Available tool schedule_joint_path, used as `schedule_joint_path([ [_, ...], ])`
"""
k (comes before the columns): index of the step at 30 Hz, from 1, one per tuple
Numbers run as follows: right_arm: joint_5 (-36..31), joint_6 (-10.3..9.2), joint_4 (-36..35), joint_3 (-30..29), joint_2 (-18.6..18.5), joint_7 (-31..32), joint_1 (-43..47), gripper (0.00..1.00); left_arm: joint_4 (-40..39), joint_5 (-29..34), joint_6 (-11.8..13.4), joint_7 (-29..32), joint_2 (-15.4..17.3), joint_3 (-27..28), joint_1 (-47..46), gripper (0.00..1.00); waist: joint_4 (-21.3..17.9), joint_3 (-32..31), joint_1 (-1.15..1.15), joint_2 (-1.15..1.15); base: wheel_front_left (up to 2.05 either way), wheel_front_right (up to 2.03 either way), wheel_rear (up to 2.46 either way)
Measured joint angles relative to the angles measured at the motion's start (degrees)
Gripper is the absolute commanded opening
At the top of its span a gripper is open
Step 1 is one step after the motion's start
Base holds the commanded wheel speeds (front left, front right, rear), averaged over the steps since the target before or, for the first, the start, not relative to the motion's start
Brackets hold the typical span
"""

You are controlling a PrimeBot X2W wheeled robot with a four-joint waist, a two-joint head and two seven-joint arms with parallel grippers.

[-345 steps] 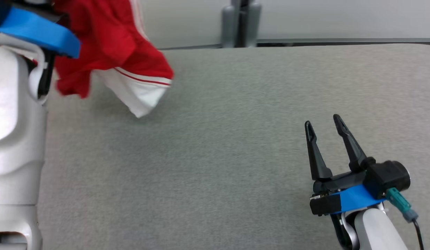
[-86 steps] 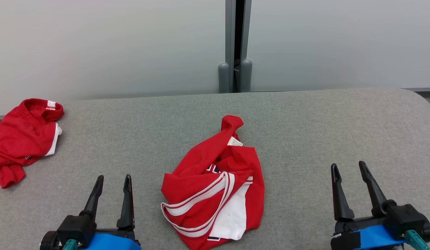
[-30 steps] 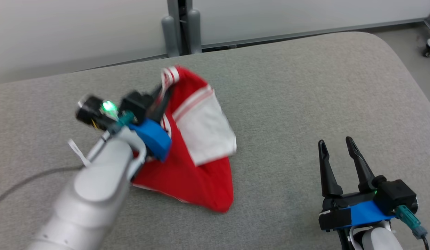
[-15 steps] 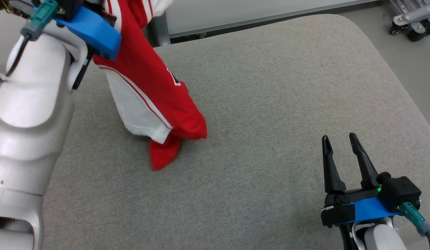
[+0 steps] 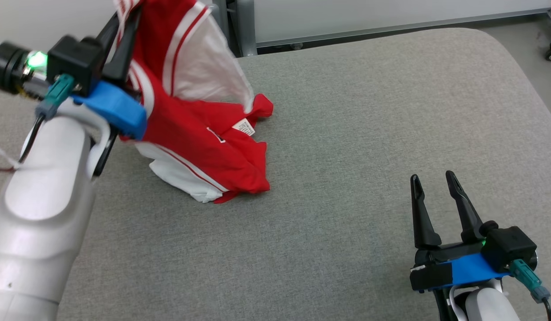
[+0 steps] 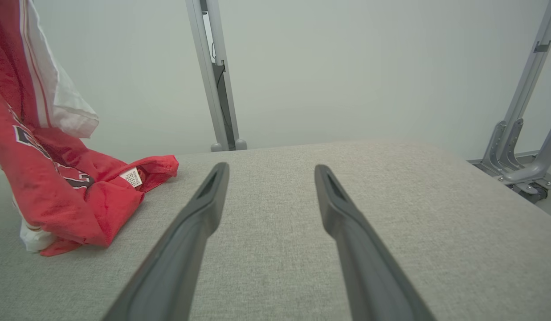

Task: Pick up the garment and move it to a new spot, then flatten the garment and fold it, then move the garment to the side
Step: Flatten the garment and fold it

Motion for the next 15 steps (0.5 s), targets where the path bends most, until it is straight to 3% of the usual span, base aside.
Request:
schedule_joint_path([
  [8, -0.49, 0.0, 0.46, 0.14, 0.0, 0.0, -0.16, 1.0, 3.66, -1.41, 1.51, 0.0, 3.54, 4.79, 7.26, 0.0, 1.13, 0.97, 0.0, 0.0, 0.0, 0.0, 0.0],
  [15, -0.51, 0.0, 0.78, 0.56, 0.0, 0.0, -1.27, 1.0, 1.71, -0.67, 2.57, 0.0, 3.66, 7.87, 7.94, 0.0, 0.93, 2.07, 0.0, 0.0, 0.0, 0.0, 0.0],
])
